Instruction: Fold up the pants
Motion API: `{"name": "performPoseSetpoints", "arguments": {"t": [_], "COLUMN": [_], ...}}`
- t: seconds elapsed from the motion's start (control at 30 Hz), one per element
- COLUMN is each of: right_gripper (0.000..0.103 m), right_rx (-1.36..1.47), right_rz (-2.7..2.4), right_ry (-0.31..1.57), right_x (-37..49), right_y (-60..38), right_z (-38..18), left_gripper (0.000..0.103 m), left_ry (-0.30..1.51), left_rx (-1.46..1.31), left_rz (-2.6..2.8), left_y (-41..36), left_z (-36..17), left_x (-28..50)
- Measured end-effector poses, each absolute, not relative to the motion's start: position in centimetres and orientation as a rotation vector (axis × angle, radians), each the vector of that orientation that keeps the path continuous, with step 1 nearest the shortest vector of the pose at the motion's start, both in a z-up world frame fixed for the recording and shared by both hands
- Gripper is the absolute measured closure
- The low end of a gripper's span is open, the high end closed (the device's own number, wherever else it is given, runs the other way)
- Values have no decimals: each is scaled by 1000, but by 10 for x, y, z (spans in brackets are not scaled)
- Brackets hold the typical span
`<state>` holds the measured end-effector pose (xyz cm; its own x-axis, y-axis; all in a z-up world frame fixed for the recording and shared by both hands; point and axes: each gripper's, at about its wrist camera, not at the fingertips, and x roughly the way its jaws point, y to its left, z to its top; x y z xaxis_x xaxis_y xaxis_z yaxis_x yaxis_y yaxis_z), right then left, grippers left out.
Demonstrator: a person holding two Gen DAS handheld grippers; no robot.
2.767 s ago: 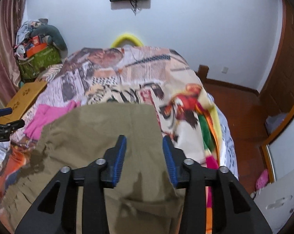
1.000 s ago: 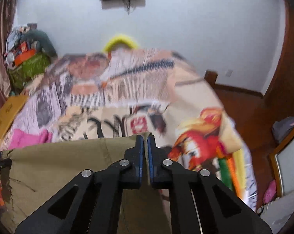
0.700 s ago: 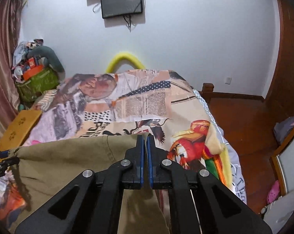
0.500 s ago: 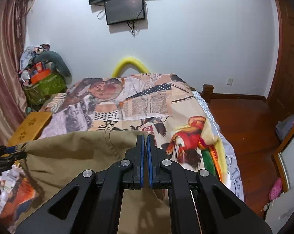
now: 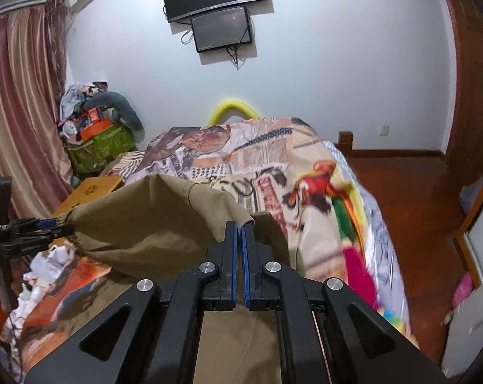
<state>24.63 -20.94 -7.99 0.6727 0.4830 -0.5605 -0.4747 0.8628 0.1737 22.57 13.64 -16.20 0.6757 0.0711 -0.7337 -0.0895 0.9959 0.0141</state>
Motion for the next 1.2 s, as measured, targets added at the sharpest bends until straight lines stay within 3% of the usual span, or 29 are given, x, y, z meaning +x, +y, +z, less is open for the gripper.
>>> {"name": "performPoseSetpoints", "arguments": {"t": [0.63,0.8,0.9,1.07,1.2], "right_gripper": [100,99,94,60,53], "right_rx": [65,50,33,-29,-81], "right_rz": [402,382,402,470,566], "right_ry": [907,901,882,829,819], "right_x": [164,151,145,138,134], "right_y": [-252,-259,-256,-232,-200], "right_z": [-164,-156,-148,-133,-128], "left_gripper": [56,43,34,16,9], "left_ry": [990,995,960,898,896], "left_rx": [-4,-27,-20,46,105], "left_rz": [91,114,119,97,50], "left_y": [121,126,122,102,81], "left_z": [-221,-216,-203,-183,-181], "left_x": [148,140,137,136,140]}}
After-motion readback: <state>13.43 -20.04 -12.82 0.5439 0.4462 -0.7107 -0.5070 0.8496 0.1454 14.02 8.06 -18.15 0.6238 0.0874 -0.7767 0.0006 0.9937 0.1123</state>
